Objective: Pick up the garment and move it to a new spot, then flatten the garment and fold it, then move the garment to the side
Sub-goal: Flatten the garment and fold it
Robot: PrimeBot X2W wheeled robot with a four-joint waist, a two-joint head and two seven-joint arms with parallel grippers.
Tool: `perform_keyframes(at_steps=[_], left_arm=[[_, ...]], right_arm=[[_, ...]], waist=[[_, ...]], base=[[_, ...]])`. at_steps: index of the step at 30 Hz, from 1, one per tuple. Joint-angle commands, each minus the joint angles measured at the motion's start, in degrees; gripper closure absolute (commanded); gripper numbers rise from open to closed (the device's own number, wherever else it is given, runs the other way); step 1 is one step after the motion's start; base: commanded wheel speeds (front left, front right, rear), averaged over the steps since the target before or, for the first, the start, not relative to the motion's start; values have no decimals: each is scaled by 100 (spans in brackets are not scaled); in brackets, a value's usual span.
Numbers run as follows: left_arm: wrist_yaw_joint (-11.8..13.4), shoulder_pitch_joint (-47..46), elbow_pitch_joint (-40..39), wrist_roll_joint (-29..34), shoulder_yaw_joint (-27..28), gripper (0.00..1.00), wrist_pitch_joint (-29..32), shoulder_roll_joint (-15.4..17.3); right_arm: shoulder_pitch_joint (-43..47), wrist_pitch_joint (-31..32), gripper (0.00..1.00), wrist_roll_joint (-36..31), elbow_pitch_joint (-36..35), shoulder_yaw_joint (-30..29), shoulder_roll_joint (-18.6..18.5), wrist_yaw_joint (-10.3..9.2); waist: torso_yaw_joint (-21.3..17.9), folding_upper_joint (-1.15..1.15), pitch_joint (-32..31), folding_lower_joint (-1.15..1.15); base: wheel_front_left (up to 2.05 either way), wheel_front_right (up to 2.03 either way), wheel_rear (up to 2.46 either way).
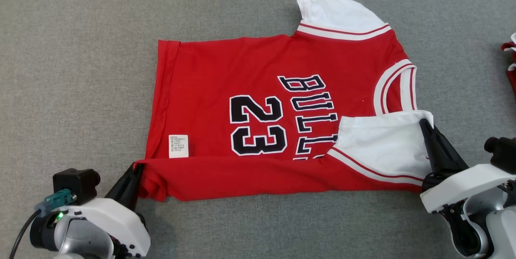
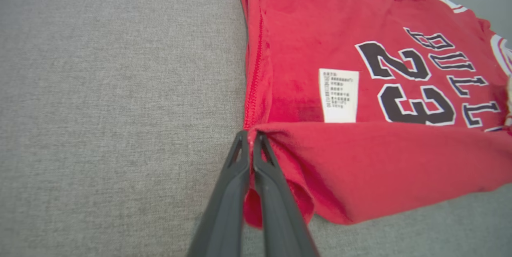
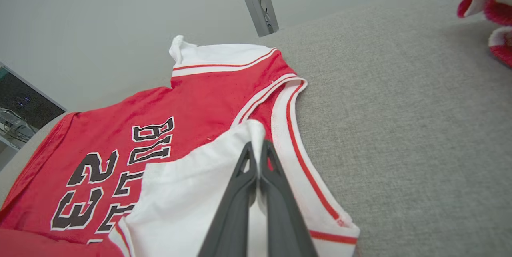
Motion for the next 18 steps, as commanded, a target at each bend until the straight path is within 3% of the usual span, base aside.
perform_keyframes(at_steps=[1, 7, 8, 9, 10, 11, 12, 18], left_arm=[[-54, -152, 53, -43, -19, 100, -60, -13], [-195, -382, 385, -46, -92, 100, -303, -63], [-222, -395, 435, -44, -101, 75, -345, -59], [-234, -411, 478, -63, -92, 15, -407, -79], [-262, -429, 522, -55, -89, 0, -473, -85], [-273, -430, 560, -33, -88, 0, -540, -81], [-273, -420, 589, -16, -85, 0, -627, -97], [-210, -252, 755, 142, 1, 0, -1483, -276]], right_arm=[[-119, -159, 100, 19, 106, 52, -80, 3], [-405, -640, 100, 138, 606, 289, -213, 3], [-440, -698, 100, 159, 672, 340, -241, 3], [-466, -768, 95, 191, 719, 396, -259, 3], [-481, -849, 64, 219, 750, 467, -273, 3], [-489, -920, 17, 247, 794, 519, -291, 3], [-484, -1017, 0, 236, 851, 523, -320, 3], [-347, -1533, 0, -23, 841, 476, -265, 3]], waist=[[9, 0, 55, 0], [18, 0, 124, 0], [14, 0, 120, 0], [9, 0, 111, 0], [7, 0, 90, 0], [1, 0, 60, 0], [-3, 0, 22, 0], [-20, 0, -270, 0]], base=[[0, 0, 0], [0, 0, 0], [0, 0, 0], [0, 0, 0], [0, 0, 0], [0, 0, 0], [0, 0, 0], [0, 0, 0]])
